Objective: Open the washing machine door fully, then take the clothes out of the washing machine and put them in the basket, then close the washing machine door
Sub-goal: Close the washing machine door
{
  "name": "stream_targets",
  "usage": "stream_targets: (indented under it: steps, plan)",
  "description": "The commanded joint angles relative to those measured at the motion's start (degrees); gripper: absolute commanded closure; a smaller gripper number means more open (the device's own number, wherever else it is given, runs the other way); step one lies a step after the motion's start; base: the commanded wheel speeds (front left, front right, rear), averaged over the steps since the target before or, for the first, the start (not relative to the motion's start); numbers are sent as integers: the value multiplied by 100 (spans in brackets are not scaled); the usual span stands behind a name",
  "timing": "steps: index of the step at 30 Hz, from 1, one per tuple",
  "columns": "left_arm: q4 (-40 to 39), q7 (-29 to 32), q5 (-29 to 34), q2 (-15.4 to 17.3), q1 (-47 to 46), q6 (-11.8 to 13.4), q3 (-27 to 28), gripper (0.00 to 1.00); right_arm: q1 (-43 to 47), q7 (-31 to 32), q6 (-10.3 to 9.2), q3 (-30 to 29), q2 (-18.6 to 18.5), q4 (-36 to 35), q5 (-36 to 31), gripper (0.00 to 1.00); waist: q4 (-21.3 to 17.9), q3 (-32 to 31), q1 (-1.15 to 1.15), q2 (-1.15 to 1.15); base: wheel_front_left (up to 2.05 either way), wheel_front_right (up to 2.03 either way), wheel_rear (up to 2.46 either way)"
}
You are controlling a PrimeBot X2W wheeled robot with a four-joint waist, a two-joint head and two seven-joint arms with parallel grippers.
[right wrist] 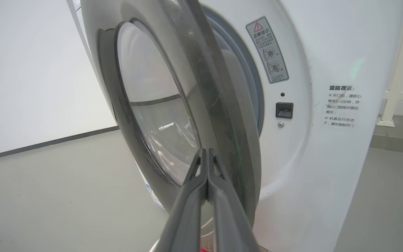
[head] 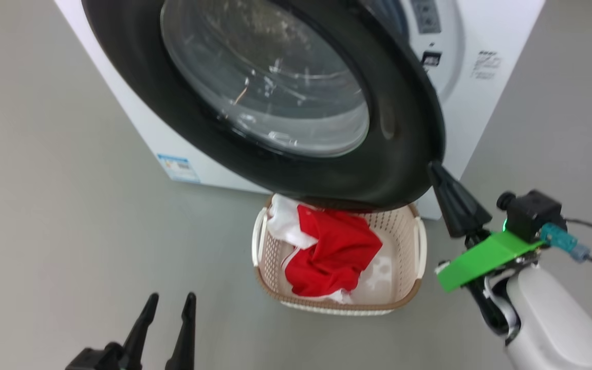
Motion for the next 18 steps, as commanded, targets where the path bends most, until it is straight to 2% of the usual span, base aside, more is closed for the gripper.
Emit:
stream_targets:
  steps: [1,18]
  plan:
    - [-155,-46,-64,26,-203,-7,145,0,-205,-37,36,65,-3,-113,50,100,157,295,0,0,0,0,0]
    - [-183,-46,-335,26,-819,-14,-170,0,-1237,-37,36,-230,-373,-86,51,100,337,1097,0,0,0,0,0]
